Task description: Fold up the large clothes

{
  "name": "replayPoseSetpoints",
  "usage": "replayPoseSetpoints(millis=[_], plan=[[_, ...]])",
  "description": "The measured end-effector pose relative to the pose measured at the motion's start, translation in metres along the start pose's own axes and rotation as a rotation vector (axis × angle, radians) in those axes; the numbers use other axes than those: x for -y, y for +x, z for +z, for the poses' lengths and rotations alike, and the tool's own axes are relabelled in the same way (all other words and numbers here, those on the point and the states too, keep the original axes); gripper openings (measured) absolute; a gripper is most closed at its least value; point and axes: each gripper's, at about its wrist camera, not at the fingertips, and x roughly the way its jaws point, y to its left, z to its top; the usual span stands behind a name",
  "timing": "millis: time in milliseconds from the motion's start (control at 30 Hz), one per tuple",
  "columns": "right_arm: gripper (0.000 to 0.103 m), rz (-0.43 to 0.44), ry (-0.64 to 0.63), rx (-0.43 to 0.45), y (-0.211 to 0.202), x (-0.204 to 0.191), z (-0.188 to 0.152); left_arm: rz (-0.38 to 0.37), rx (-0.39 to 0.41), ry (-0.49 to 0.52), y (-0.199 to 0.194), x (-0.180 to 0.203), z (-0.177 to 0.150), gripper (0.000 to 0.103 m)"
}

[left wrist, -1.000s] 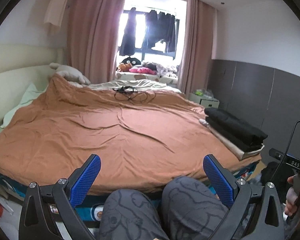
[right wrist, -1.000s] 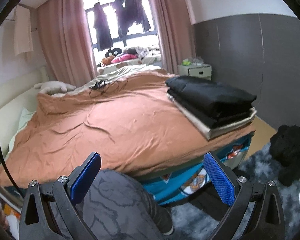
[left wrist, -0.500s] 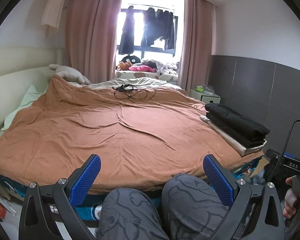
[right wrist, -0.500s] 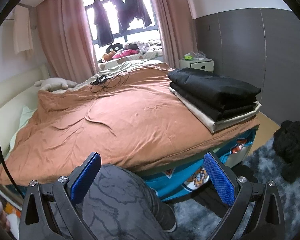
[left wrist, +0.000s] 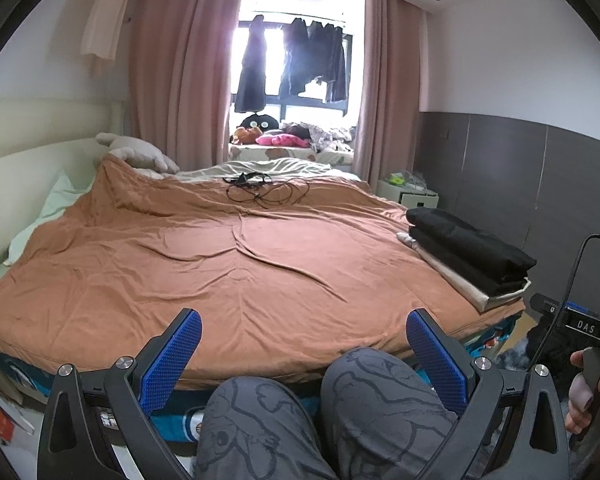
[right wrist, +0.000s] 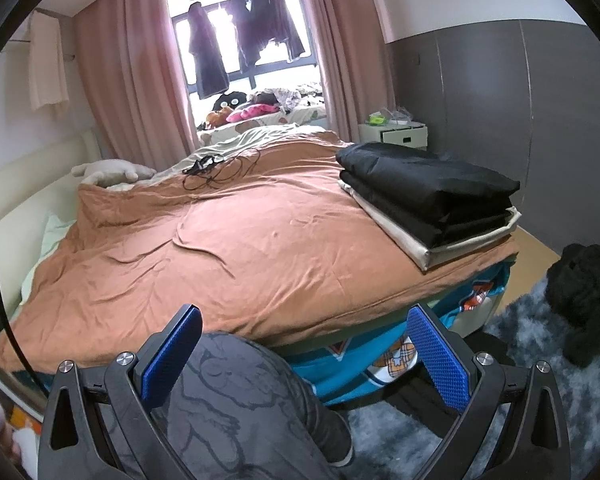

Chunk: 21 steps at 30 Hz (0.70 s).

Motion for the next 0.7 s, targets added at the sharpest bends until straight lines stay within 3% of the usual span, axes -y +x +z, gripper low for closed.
replayPoseSetpoints(millis=[700], plan=[[0.103,0.007,-0.006,0.007,-0.010,0.002,0.001,0.016,0.022,-0.014,-0.013,0.005,0.000,0.103]])
